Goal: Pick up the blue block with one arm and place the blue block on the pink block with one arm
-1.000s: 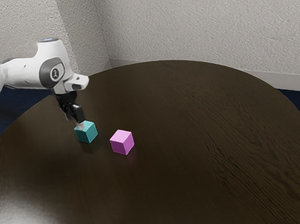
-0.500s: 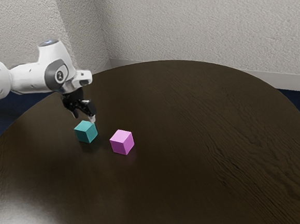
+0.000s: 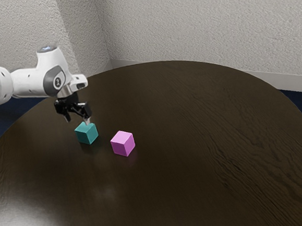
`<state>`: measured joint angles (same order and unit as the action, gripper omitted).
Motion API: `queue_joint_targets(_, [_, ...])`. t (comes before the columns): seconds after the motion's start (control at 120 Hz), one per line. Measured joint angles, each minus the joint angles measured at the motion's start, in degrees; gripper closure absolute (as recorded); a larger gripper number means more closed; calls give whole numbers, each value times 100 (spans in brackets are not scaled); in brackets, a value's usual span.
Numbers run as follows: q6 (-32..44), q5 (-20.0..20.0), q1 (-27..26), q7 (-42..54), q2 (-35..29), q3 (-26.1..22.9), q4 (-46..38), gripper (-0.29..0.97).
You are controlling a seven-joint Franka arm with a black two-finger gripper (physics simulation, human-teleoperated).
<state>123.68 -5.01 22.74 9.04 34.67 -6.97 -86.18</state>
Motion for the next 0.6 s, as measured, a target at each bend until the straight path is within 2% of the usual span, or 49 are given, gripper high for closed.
queue_joint_targets(0.6, [-14,-17,163,121,85,13,-28,0])
